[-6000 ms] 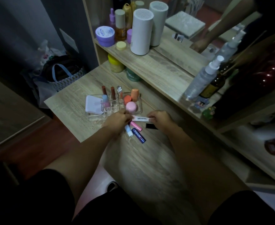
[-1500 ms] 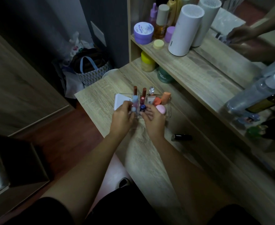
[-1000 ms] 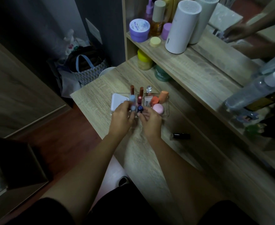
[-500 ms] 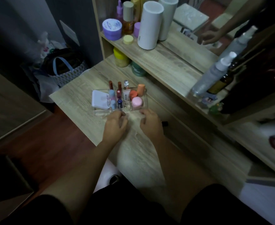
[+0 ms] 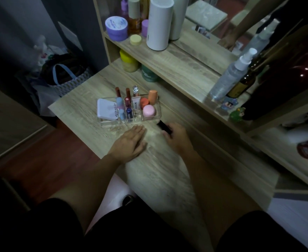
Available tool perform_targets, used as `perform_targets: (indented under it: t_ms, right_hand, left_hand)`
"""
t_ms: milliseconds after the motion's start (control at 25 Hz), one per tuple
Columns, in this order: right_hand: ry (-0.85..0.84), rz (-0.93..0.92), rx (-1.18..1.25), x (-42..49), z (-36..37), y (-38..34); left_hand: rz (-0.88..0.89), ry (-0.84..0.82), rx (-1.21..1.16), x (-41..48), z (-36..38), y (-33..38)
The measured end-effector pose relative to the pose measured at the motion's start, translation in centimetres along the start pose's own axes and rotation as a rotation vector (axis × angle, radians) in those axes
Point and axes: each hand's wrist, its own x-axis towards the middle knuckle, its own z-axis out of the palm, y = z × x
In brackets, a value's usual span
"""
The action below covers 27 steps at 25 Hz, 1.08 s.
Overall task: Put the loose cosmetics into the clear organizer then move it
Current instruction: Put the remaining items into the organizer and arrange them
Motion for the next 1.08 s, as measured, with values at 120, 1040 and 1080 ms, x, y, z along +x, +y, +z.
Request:
perform_targets:
  t_ms: [120, 1040, 1080]
  right_hand:
    - [-0.016, 0.1, 0.193, 0.0, 0.2, -1.3]
    - [-0.142, 0.161, 0.76, 4.1, 1.8, -4.6]
    - [-0.13, 0.127, 0.752, 4.2, 1.7, -4.6]
  left_hand:
    - [0.031, -0.021, 0.027, -0.4, 0.6, 0.3]
    - [0.063, -0.081, 0.221, -2.2, 2.5, -2.3]
    - [0.063, -0.074, 0.219, -2.2, 2.5, -2.2]
